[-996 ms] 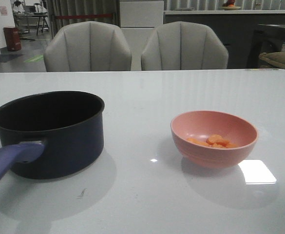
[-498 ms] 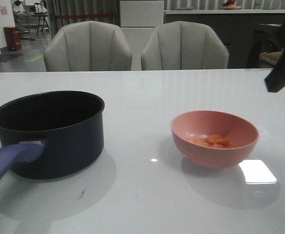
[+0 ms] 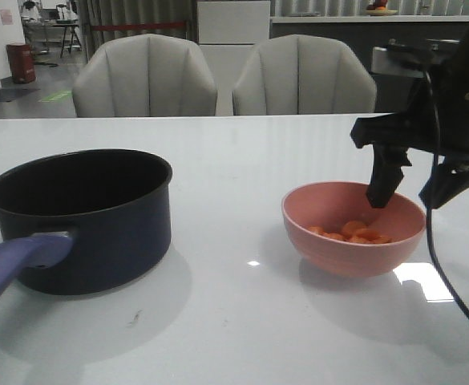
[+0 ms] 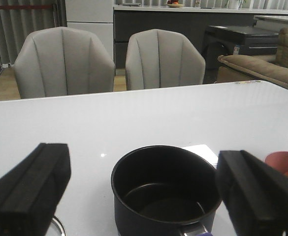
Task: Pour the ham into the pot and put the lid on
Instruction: 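Lower the right gripper to the pink bowl rim and grasp it, then lift the pink bowl and carry it over the saucepan with the right gripper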
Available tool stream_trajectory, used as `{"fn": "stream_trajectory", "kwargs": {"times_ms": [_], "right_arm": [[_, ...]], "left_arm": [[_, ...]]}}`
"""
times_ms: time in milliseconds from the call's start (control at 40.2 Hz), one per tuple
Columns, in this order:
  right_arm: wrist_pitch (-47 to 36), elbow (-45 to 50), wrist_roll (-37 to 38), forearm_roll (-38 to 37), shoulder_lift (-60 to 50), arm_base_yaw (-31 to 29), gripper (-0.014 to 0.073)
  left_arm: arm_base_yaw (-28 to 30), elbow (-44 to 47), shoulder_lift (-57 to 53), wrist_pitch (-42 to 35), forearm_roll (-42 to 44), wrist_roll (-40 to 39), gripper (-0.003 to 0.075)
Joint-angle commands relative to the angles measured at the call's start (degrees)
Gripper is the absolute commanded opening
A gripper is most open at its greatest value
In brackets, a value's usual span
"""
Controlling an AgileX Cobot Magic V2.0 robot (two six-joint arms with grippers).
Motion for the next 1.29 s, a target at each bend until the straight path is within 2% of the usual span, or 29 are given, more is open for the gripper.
{"fn": "stream_trajectory", "kwargs": {"times_ms": [0, 100, 423, 548, 747, 871, 1071, 1270], "right_arm": [[0.6, -3.4, -0.9, 0.0, -0.2, -0.2, 0.0272], [1.0, -3.8, -0.9, 0.1, 0.4, -0.2, 0.0124], [1.0, -3.9, -0.8, 0.2, 0.5, -0.2, 0.014], [3.1, -6.7, -0.9, 0.1, -0.4, -0.1, 0.014], [0.3, -12.1, -1.8, 0.1, -4.5, 4.3, 0.014], [-4.6, -14.3, -3.2, 0.0, -5.3, 9.1, 0.014], [-18.6, -14.2, -5.4, -1.0, -4.8, 16.8, 0.014], [-34.7, -14.1, -5.4, -8.7, -4.6, 21.4, 0.014]], "left_arm": [[-0.4, -1.5, 0.4, -4.9, -0.7, -0.3, 0.0636], [-0.4, -1.5, 0.4, -4.9, -0.7, -0.3, 0.0636], [-0.4, -1.5, 0.4, -4.9, -0.7, -0.3, 0.0636], [-0.4, -1.5, 0.4, -4.9, -0.7, -0.3, 0.0636], [-0.4, -1.5, 0.4, -4.9, -0.7, -0.3, 0.0636], [-0.4, -1.5, 0.4, -4.9, -0.7, -0.3, 0.0636], [-0.4, -1.5, 0.4, -4.9, -0.7, -0.3, 0.0636], [-0.4, -1.5, 0.4, -4.9, -0.7, -0.3, 0.0636]]}}
